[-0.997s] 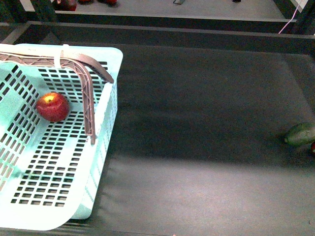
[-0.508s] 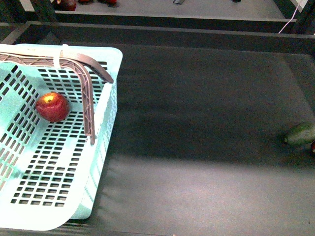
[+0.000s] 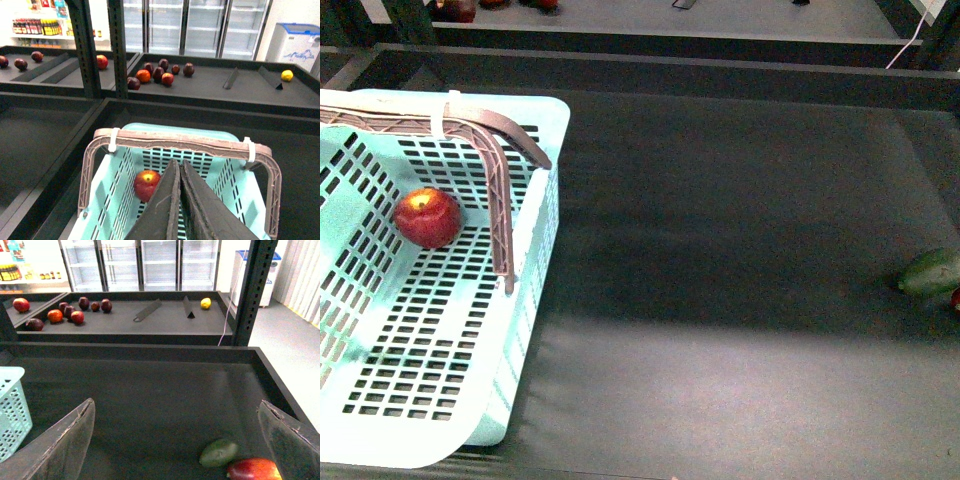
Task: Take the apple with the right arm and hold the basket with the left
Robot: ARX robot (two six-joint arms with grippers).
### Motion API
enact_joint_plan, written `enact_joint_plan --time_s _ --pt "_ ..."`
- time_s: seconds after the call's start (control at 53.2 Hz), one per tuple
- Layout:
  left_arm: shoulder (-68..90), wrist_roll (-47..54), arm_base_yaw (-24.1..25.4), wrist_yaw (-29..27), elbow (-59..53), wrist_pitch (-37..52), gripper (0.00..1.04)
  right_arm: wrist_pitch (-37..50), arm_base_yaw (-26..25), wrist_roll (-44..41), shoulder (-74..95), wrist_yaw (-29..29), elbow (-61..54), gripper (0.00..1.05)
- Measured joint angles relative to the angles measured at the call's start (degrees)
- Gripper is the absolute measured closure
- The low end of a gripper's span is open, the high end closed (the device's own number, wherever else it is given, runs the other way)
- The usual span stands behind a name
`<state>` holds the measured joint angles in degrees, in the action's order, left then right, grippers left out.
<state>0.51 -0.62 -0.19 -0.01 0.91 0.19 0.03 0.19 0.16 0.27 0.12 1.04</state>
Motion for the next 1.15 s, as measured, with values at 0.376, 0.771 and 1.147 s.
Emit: enact_joint_plan --time_s 0.376,0.771,1.147 --pt "-0.2 0.0 0.0 0.0 0.0 -0.1 1.02 0.0 0.0 0.0 0.0 0.0 0.0 0.09" --pt "-0.2 0.0 0.0 0.0 0.0 -0.1 0.35 0.0 0.0 0.0 0.0 0.0 0.0 0.09" --pt "-0.2 0.1 0.0 0.0 0.0 -0.1 0.07 0.0 0.0 0.0 0.0 0.0 0.0 0.09"
